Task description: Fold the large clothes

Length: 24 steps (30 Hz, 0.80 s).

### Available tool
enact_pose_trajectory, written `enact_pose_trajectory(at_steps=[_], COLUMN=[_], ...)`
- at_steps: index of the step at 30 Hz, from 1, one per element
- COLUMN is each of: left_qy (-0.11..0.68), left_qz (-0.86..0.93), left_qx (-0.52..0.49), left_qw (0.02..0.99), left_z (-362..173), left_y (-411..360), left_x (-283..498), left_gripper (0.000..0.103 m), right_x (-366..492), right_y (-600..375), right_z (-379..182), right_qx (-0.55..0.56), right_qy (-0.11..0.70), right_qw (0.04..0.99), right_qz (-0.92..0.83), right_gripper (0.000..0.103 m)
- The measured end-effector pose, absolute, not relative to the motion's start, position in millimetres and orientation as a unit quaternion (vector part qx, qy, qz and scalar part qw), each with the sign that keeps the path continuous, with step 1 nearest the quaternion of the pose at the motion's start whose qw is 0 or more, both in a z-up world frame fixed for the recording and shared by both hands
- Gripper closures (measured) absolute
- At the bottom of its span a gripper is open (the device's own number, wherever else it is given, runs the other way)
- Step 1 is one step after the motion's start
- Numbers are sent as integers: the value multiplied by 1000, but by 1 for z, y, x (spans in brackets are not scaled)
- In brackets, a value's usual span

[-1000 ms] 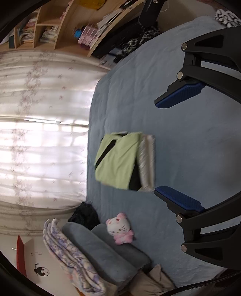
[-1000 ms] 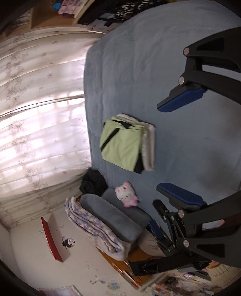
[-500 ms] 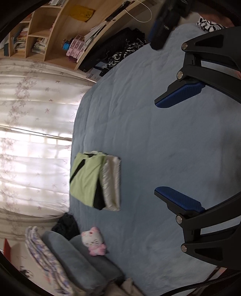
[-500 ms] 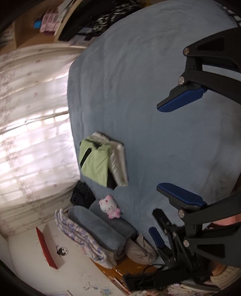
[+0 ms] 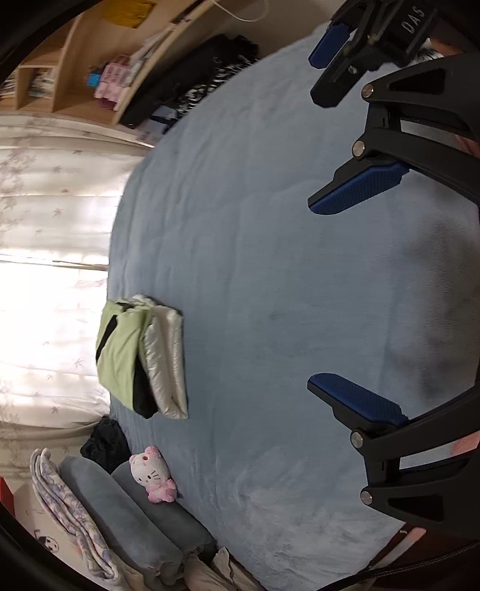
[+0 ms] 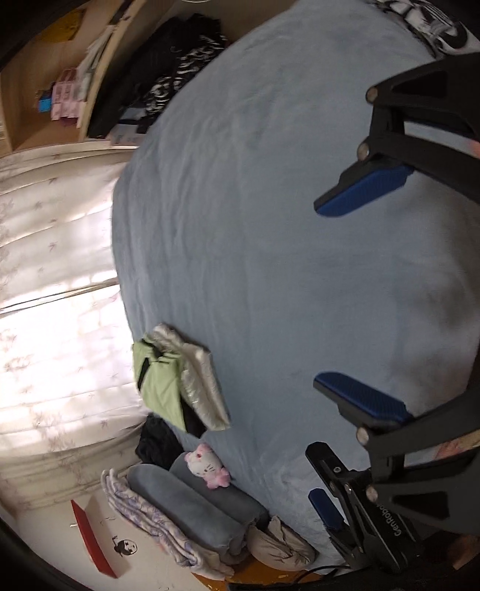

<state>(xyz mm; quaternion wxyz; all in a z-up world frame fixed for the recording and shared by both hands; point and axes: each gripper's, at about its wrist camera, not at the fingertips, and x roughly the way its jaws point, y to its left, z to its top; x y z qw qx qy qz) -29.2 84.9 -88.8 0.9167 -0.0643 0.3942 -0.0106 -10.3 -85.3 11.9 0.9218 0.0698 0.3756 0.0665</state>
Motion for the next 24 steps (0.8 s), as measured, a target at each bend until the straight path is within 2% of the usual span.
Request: enact_pose_trajectory(at_steps=[24], left_qy=[393], left_qz=[-5], left_qx=[-59], left_qw=[918], left_z=[-97], left_y=[84], left_x=[-48], left_gripper=[16], right_x=[-16], right_y=[-78], right_z=[-4], right_qx=[62], right_qy=[382], right_qw=[919], right_qz=[80], right_gripper=[15])
